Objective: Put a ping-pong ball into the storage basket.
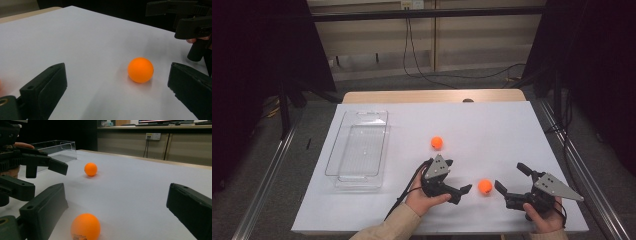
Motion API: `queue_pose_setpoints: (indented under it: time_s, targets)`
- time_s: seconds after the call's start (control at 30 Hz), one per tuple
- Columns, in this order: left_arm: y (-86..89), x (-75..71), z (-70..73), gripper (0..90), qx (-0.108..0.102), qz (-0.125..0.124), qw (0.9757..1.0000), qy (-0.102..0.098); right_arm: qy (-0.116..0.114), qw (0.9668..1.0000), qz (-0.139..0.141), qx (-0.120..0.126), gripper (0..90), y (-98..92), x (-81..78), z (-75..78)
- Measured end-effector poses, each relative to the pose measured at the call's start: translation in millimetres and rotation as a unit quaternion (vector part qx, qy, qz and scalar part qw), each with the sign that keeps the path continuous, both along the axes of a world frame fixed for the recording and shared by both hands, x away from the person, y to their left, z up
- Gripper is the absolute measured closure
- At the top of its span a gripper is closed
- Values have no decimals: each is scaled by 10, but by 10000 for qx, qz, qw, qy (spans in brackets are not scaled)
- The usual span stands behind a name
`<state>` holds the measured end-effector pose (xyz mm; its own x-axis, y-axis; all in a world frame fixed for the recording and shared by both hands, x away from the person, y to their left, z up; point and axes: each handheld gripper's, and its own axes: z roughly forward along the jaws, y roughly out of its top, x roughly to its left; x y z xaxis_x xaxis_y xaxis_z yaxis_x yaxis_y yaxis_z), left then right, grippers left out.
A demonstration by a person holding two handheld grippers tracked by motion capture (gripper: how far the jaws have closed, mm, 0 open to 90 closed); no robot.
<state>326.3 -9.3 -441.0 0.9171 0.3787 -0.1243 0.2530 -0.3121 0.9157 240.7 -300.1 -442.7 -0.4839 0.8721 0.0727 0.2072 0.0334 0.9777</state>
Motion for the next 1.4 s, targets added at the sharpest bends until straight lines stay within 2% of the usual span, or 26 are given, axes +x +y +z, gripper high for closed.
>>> queue_pose_setpoints:
  time_s: [1.17, 1.4]
  targets:
    - [-98, 1, -21, 22, 144, -76, 9998, 82, 16, 10000, 6, -7, 21, 1, 4, -1]
    - [-133, 3, -16, 22, 171, -124, 9998, 33, 15, 10000, -10, 20, 22, 3, 4, 1]
